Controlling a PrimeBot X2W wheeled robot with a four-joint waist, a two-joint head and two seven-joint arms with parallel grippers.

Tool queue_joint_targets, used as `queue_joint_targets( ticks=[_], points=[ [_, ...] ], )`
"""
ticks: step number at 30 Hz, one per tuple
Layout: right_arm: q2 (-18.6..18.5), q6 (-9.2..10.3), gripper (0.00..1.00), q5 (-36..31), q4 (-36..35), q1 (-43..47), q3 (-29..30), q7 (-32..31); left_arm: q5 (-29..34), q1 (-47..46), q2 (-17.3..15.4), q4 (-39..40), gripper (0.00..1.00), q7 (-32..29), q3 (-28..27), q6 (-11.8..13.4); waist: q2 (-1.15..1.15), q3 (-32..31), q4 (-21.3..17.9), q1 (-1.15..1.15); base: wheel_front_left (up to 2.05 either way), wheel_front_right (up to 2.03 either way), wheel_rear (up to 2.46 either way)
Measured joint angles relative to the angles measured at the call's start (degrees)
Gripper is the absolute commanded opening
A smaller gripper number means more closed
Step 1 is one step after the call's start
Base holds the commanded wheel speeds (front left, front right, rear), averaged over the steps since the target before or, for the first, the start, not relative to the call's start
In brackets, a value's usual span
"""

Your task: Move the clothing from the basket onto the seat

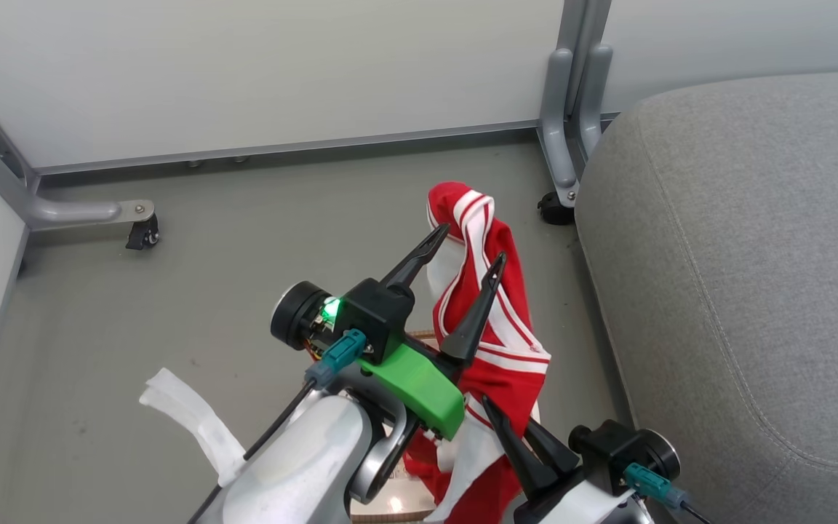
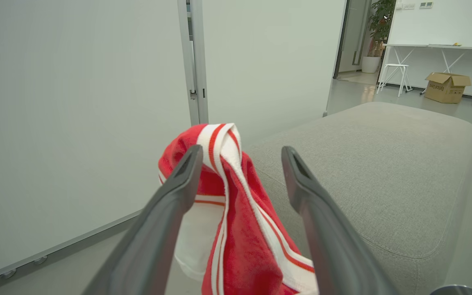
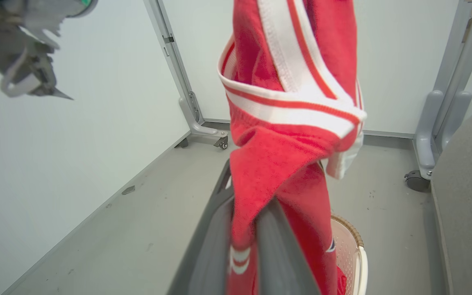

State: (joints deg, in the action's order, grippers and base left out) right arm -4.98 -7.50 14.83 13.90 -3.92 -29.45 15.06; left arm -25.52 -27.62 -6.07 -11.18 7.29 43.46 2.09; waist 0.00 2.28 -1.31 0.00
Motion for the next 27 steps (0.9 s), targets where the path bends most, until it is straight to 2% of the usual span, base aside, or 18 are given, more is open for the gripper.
queue_joint_targets(
  ticks=[17, 27],
  points=[
    [-0.7, 0.00, 0.00, -0.4, 0.0, 0.0, 0.3, 0.0, 0.3, -0.2, -0.5, -1.0, 1.00, -0.2, 1.2, 0.5, 0.00, 0.3, -0.4, 0.00, 0.00, 0.00, 0.00],
    [-1.2, 0.00, 0.00, -2.5, -1.8, -1.1, 1.9, 0.0, 1.0, 0.6, -3.0, -1.9, 1.00, 0.9, 0.7, 2.6, 0.00, 1.0, -2.3, 0.01, 0.00, 0.00, 0.00]
  ],
)
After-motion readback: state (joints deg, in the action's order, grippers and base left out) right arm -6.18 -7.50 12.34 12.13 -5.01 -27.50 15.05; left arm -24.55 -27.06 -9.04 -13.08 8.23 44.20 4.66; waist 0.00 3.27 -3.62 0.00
